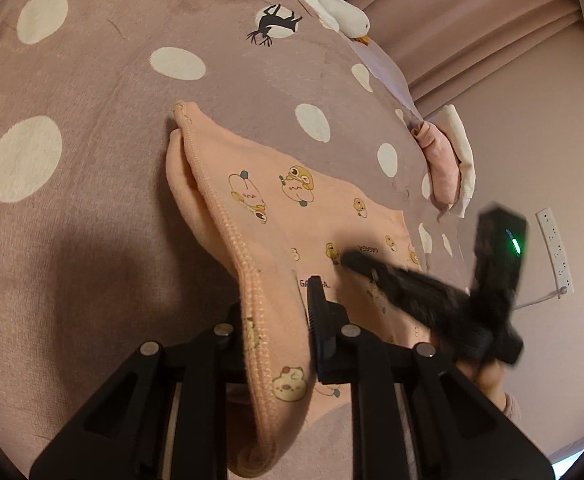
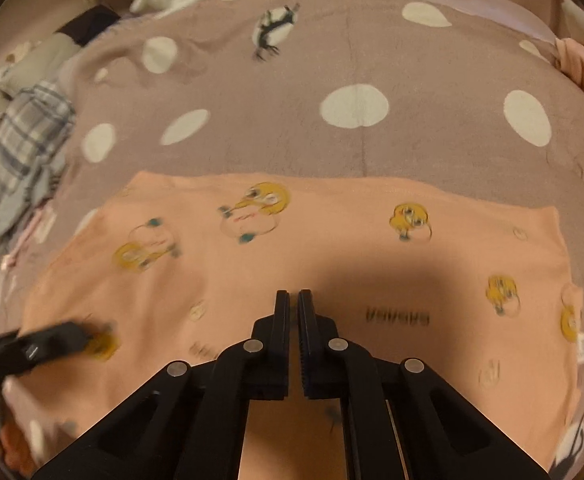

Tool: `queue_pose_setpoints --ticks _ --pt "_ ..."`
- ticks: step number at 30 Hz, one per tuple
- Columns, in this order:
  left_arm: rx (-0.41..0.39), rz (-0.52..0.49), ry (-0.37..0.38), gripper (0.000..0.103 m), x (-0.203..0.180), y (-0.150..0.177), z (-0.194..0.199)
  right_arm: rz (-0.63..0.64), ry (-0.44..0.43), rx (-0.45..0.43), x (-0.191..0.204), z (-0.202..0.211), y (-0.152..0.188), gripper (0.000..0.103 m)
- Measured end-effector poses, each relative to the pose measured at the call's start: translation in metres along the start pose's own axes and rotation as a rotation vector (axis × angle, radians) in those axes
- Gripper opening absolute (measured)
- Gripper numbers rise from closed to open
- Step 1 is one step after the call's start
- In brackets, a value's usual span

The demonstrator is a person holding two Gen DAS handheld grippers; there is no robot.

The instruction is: Fold small clothes

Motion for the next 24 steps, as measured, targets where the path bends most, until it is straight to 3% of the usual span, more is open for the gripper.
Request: queue_pose_setpoints --ticks 5,11,15,24 --pt "0.001 -0.022 -0.02 0.017 -0.007 -0.003 0.0 0.068 0.003 0.03 0.009 0.018 0.049 0.006" --pt "0.009 -0.037 -0.051 0.017 -0.017 -0.005 -0.003 0.102 0.013 0.028 0.01 0.013 0.07 0.006" --pt "0.009 -0.054 -0.064 0.017 -0.03 -0.008 -0.001 -0.017 -0.103 0.035 -0.001 0.025 0.064 0.006" --pt "0.042 -0.203 -0.056 0.017 -0.1 -0.012 -0.024 -0.364 -0.296 -0.12 -0.076 0.068 0.051 0.007"
Point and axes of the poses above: each gripper's, at about its wrist camera, not at the fingertips, and z roughly against the way its jaws point, x to its left, y to its underside, the point moved 7 cm from there along -z, roughly the way its jaws point, and after that the axes turned 5 degrees about -z, right-handed, at the moved point
